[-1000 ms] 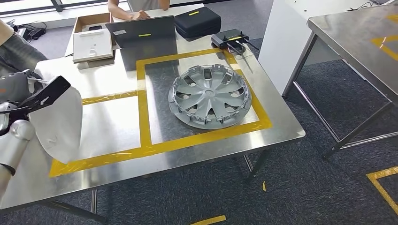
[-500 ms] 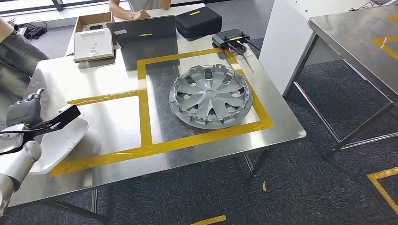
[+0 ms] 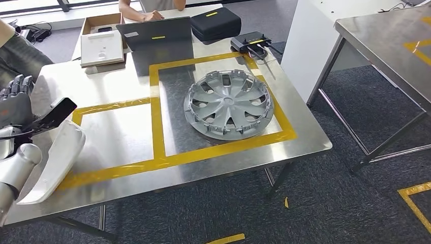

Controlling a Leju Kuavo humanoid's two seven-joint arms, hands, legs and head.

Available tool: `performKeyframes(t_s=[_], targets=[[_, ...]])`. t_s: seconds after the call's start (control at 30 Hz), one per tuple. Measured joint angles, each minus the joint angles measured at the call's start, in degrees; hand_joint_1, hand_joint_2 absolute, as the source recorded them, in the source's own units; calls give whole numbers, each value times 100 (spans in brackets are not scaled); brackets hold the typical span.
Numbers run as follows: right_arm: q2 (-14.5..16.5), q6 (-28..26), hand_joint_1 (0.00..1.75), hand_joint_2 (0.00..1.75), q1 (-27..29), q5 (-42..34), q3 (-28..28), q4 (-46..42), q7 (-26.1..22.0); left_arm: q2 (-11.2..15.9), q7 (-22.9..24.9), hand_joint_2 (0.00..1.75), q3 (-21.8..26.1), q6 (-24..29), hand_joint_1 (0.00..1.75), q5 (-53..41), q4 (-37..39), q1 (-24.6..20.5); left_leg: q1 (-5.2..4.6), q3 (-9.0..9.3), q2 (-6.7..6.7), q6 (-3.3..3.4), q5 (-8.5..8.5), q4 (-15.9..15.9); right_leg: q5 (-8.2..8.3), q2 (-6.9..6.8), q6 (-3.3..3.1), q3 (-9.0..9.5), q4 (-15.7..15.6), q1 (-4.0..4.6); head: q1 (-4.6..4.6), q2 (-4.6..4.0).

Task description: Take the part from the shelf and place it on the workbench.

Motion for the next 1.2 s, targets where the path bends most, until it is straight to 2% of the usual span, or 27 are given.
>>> performKeyframes(t_s=[0.17,0.23,0.33,0.43,0.47,0.5,0.57,0.6,0.63,0.67,0.7,0.73,0.77,0.8,0.83,0.93,0.97,1.0,1.1,1.13,1.17,1.2], targets=[[13,-64,0,0,11,6,0,0,0,-168,-1295,0,496,188,0,555,-422,-691,0,-4,6,2,-2,4,6,4,8,1,0,-4,1,0],[28,-69,0,0,19,17,0,0,0,-199,-1580,0,646,187,0,735,-663,-846,-6,-6,8,17,-10,15,10,5,18,2,-4,-12,0,0],[69,-76,0,0,19,11,-1,0,0,-218,-1891,0,772,154,0,1063,-1081,-882,-25,-22,6,85,-33,47,23,1,57,6,-21,-38,-3,0],[96,-89,0,0,19,-10,-5,0,0,-235,-2060,0,794,123,0,1384,-1573,-814,-6,16,14,151,68,-73,31,0,118,18,-40,-31,-1,0],[99,-92,0,0,18,-14,-6,0,0,-253,-2078,0,793,128,0,1436,-1719,-778,14,40,23,179,123,-140,-39,2,139,-14,38,-25,2,0],[101,-96,0,0,19,-20,-7,0,0,-278,-2094,0,792,135,0,1467,-1852,-732,36,53,34,199,167,-200,-181,4,159,-101,237,-23,6,0],[104,-102,0,0,21,-28,-8,0,0,-330,-2115,0,788,147,0,1510,-2087,-595,49,28,46,218,197,-218,-564,6,207,-417,953,-49,10,0],[106,-104,0,0,23,-31,-9,0,0,-350,-2119,0,782,149,0,1528,-2191,-508,56,7,49,212,200,-207,-695,5,234,-572,1301,-66,10,0],[106,-106,0,0,24,-32,-10,0,0,-364,-2119,0,772,148,0,1551,-2287,-421,69,-13,50,200,202,-188,-724,4,263,-652,1491,-86,10,0],[104,-108,0,0,23,-32,-10,0,0,-375,-2117,0,760,146,0,1567,-2376,-345,91,-35,51,179,199,-161,-643,1,292,-625,1460,-106,10,0],[101,-108,0,0,21,-33,-11,0,0,-381,-2114,0,750,142,0,1583,-2454,-292,123,-62,51,148,190,-119,-474,-10,328,-479,1191,-131,11,0],[99,-109,0,0,18,-33,-11,0,0,-386,-2110,0,740,139,0,1594,-2527,-260,151,-96,53,99,169,-56,-321,-36,375,-271,786,-161,12,0],[104,-109,0,0,15,-35,-12,1,0,-387,-2105,0,734,136,0,1599,-2602,-240,167,-138,49,41,148,9,-194,-43,389,-95,476,-168,20,0],[110,-109,0,0,15,-39,-13,2,-7,-386,-2098,0,728,134,0,1603,-2668,-228,168,-175,45,-16,127,73,-122,-44,370,6,274,-171,25,0],[115,-111,0,0,12,-43,-16,3,-7,-387,-2091,0,721,135,0,1605,-2728,-220,159,-207,39,-67,115,125,-133,-34,318,31,204,-171,28,0],[118,-133,0,0,-5,-56,-37,4,-3,-389,-2056,0,696,144,0,1597,-2858,-194,164,-258,18,-180,114,167,-147,7,109,-58,238,-168,21,0],[119,-143,0,0,-10,-60,-44,4,-3,-389,-2037,0,688,147,0,1589,-2890,-183,173,-302,-3,-203,29,243,-115,11,57,-89,232,-163,20,0],[119,-151,0,0,-14,-65,-50,4,-2,-390,-2014,0,677,150,0,1579,-2919,-172,175,-386,-36,-214,-131,427,-78,14,8,-122,222,-159,16,0],[120,-159,0,0,-17,-81,-72,4,-1,-394,-1960,0,625,163,0,1541,-2989,-137,141,-767,-124,-185,-768,1469,30,33,-75,-249,217,-110,8,0],[120,-160,0,0,-17,-86,-85,4,-1,-398,-1950,0,604,168,0,1531,-3007,-110,124,-819,-133,-158,-853,1700,66,43,-87,-294,217,-86,8,0],[120,-161,0,0,-17,-89,-99,4,0,-402,-1944,0,582,174,0,1524,-3026,-81,104,-774,-138,-120,-837,1732,104,54,-94,-337,217,-62,8,0],[120,-163,0,0,-17,-93,-113,4,0,-408,-1935,0,566,181,0,1513,-3049,-57,79,-613,-145,-66,-728,1533,143,67,-97,-379,217,-38,8,0]])
